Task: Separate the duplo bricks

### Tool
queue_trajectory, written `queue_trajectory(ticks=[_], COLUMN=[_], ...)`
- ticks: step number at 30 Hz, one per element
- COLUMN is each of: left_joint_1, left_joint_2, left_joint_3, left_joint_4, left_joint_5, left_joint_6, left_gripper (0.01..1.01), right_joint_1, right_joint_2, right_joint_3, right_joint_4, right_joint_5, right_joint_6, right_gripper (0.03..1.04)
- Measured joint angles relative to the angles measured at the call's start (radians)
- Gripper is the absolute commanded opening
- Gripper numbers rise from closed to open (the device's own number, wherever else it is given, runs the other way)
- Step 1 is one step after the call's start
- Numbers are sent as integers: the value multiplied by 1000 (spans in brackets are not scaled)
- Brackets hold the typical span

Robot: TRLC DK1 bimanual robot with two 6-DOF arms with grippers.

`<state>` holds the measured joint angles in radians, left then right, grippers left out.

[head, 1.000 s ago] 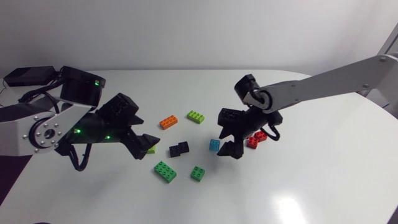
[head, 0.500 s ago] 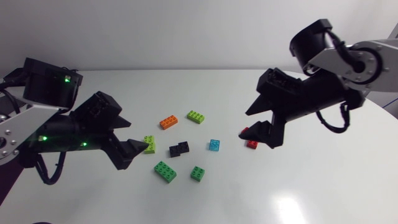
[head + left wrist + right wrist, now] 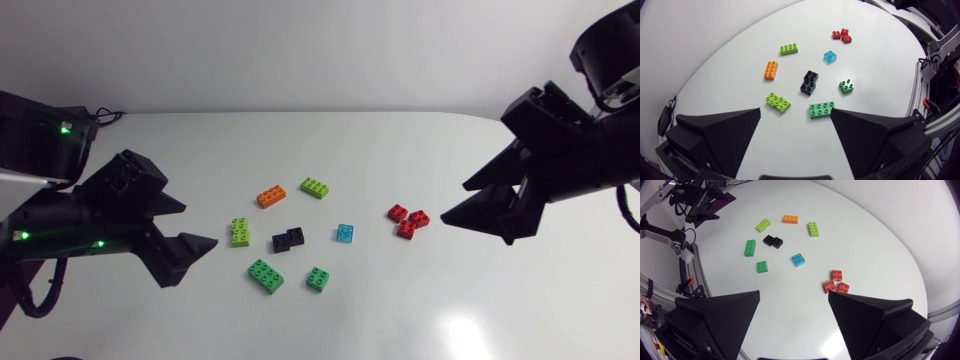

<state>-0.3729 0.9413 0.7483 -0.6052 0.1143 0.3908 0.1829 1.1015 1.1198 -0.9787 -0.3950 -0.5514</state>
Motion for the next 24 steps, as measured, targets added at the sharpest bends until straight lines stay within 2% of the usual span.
queue_trajectory(ticks=[13, 24], left_joint_1=[18, 11], left_joint_2=[-22, -26], left_joint_3=[82, 116], left_joint_4=[-76, -92], left_joint_5=[-18, -34], left_joint_6=[-51, -79], left_gripper=[975, 975], right_joint_1=[-47, -59], right_joint_2=[-122, -128], right_joint_3=[34, 35], right_joint_4=[-115, -119], right_joint_5=[3, 3], right_joint_6=[36, 36], right_gripper=[992, 975])
